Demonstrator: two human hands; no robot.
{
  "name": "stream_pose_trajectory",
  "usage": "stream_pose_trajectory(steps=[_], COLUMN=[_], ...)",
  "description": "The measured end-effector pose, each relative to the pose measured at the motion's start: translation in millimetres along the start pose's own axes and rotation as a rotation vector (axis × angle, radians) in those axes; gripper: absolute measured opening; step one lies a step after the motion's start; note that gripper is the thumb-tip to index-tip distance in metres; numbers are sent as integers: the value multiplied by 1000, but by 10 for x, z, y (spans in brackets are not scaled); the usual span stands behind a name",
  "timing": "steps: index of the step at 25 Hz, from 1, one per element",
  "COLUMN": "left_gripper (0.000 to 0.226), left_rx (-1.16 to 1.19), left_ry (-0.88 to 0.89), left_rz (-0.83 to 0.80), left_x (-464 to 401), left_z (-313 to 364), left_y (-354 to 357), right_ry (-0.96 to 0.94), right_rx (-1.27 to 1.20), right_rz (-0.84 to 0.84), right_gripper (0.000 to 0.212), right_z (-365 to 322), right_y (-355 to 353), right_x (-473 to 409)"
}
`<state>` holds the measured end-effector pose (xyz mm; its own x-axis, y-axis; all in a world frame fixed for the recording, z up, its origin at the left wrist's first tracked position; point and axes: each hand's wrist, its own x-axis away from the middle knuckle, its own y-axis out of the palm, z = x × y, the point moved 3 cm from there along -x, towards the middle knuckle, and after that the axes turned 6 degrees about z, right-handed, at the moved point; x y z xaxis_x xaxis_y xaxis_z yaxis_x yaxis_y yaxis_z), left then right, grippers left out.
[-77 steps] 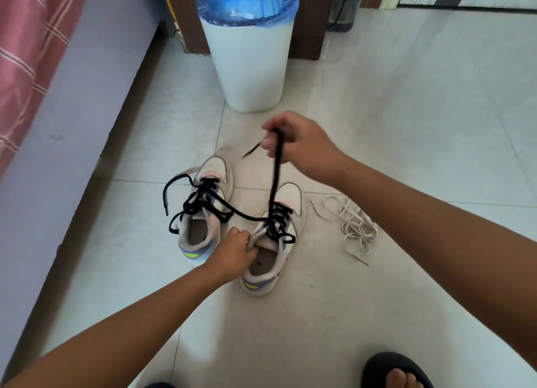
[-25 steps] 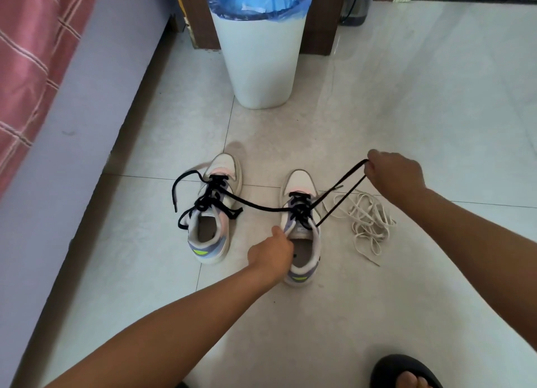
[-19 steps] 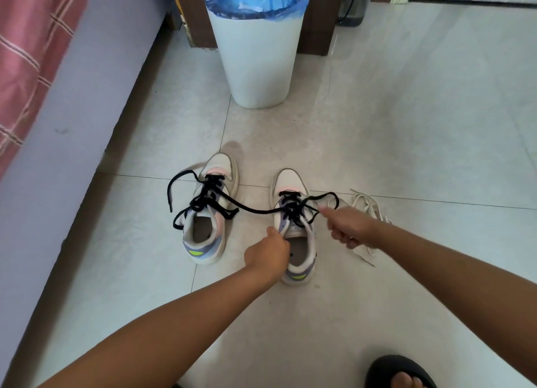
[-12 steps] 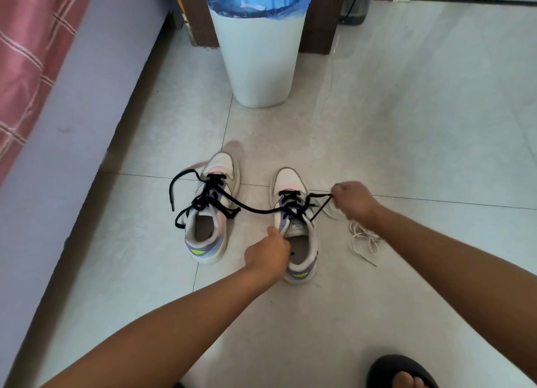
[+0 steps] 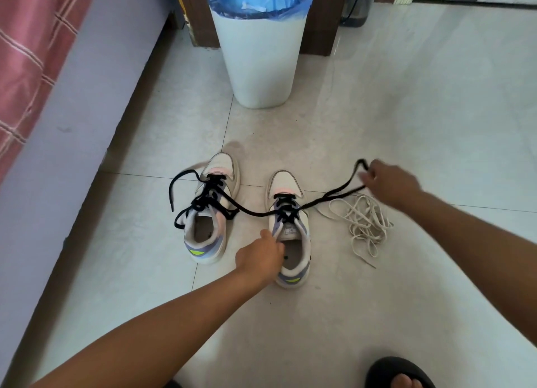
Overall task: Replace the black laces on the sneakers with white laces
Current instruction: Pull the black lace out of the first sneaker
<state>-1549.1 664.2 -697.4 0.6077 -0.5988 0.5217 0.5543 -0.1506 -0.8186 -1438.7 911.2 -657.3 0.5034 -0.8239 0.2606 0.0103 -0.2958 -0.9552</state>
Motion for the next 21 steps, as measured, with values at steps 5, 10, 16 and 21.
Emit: stream_pose_trajectory(steps=[5, 10, 16, 21], left_gripper=[34, 30, 38, 36], left_rx=[-12, -105, -69, 90], left_ry=[84, 84, 194, 269], left_rz=[111, 71, 72, 138], left_x=[-176, -276, -246, -147], left_z=[79, 117, 44, -157], left_y=[-192, -179, -288, -497], right_ry=[-270, -330, -248, -313], right_rx=[-291, -221, -133, -501], right_rz=[-357, -306, -243, -260], right_gripper=[28, 49, 33, 35], right_z=[-811, -1102, -787, -514], right_y=[478, 423, 583, 465], right_x=[881, 820, 848, 876])
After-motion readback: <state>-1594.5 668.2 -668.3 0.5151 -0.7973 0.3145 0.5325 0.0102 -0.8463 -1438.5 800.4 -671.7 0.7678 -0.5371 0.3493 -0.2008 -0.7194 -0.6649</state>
